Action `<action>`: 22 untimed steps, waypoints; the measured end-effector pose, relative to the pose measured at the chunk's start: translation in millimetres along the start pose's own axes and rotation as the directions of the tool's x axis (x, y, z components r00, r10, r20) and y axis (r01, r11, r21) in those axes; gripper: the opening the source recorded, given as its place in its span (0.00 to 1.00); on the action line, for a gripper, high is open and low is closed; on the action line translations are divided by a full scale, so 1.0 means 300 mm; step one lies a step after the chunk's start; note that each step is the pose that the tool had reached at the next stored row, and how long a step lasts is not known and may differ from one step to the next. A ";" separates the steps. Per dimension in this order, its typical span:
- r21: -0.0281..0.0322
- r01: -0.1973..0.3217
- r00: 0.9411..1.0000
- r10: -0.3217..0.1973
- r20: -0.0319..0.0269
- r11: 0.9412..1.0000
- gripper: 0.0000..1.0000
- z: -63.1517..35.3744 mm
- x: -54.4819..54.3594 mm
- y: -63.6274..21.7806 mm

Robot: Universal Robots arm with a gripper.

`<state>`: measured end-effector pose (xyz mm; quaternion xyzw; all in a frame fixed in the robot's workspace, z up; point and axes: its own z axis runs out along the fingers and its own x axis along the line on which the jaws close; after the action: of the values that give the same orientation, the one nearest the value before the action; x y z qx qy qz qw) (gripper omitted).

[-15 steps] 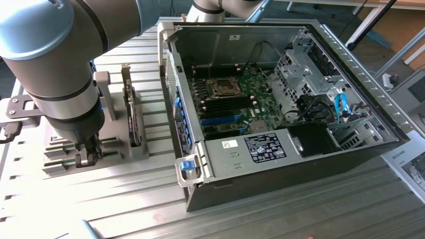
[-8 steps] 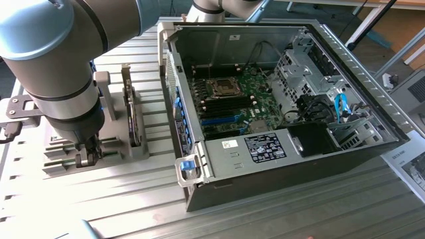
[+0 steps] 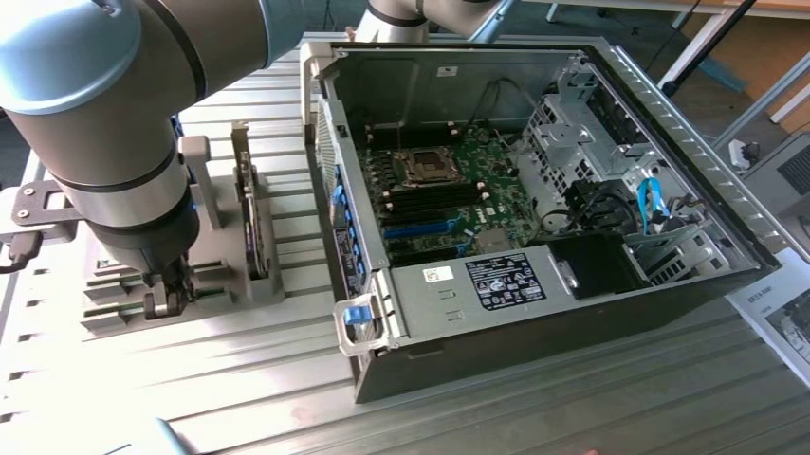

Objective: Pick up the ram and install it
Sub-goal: 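Pick up the ram and move it above insertion slot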

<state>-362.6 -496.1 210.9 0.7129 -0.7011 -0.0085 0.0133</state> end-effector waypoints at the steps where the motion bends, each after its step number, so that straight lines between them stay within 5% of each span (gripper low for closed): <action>1: 0.000 0.000 1.000 0.000 0.000 1.000 0.12 -0.003 0.000 0.000; 5: 0.000 0.000 1.000 0.000 0.000 1.000 0.12 -0.023 0.000 0.001; 14: 0.000 0.000 1.000 0.000 0.000 1.000 0.12 -0.145 0.001 0.005; 22: 0.000 0.000 1.000 0.000 0.000 1.000 0.12 -0.201 0.001 0.006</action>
<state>-362.7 -496.1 271.3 0.7129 -0.7011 -0.0085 0.0134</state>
